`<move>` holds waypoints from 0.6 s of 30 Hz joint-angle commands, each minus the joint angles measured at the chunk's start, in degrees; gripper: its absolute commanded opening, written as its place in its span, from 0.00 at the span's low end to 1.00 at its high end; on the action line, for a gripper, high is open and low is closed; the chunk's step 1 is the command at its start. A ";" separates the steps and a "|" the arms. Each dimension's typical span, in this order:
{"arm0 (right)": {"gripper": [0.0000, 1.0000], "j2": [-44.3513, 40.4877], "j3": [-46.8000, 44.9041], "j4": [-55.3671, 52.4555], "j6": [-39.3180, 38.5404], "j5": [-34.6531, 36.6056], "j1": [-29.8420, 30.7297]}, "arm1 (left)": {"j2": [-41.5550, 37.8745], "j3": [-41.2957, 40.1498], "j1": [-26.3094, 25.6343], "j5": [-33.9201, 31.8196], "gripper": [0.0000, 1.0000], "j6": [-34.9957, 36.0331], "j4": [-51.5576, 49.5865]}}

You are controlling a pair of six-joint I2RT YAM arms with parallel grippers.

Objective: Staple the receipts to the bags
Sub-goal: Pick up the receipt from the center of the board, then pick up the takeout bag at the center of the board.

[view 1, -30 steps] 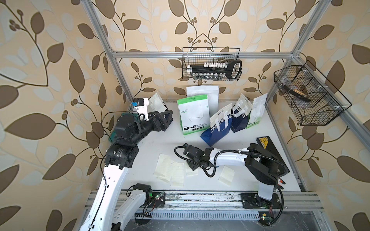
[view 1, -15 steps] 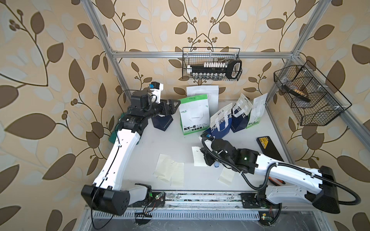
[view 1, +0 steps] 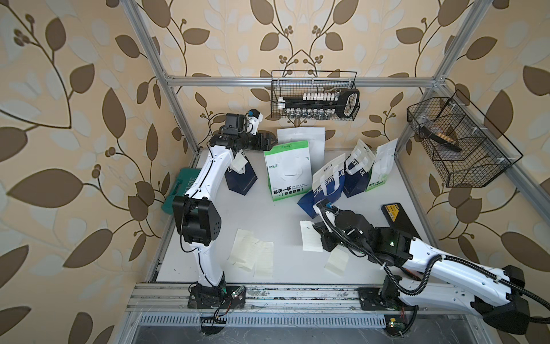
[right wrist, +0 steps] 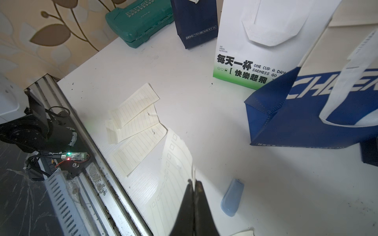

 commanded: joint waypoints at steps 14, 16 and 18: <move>0.00 -3.14 -1.56 -2.54 -0.61 -0.23 -4.92 | 0.71 -2.38 -2.82 3.57 0.54 5.56 -2.32; 0.00 -2.97 -1.56 -2.48 -0.57 -0.33 -4.97 | 0.58 -2.89 -2.82 2.71 0.47 5.81 -2.00; 0.00 -2.96 -1.56 -2.49 -0.58 -0.35 -4.94 | 0.21 -3.53 -2.83 2.15 0.40 5.94 -1.47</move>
